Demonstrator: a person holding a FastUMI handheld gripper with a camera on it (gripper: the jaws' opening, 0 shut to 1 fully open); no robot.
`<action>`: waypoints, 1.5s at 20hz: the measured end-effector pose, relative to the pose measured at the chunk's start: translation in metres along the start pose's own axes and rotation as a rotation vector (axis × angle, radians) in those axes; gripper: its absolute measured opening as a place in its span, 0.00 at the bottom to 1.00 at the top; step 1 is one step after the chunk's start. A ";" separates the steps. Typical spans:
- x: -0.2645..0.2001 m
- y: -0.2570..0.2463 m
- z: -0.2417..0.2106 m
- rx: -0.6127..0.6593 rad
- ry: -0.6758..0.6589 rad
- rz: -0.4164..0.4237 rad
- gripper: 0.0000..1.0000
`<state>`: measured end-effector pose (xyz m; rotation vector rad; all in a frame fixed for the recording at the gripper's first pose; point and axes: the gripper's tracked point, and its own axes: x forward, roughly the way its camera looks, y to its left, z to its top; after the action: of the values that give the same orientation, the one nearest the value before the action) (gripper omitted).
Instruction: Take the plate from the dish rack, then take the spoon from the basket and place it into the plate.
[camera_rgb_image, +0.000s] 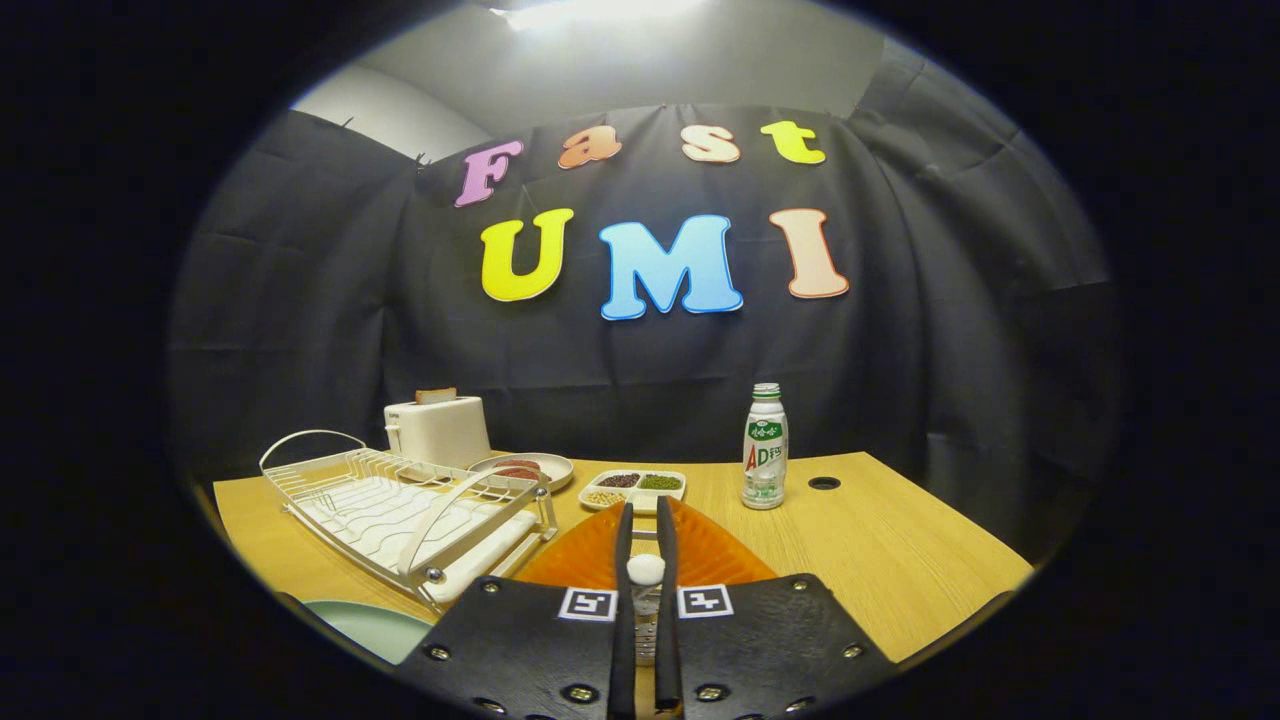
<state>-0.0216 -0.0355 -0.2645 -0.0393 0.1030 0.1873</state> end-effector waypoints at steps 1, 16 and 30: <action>0.000 -0.001 0.005 0.000 -0.006 -0.008 0.08; -0.033 -0.007 0.088 0.009 -0.043 -0.046 0.08; -0.097 -0.009 0.141 0.012 0.028 -0.003 0.08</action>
<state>-0.1004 -0.0552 -0.1142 -0.0299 0.1324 0.1829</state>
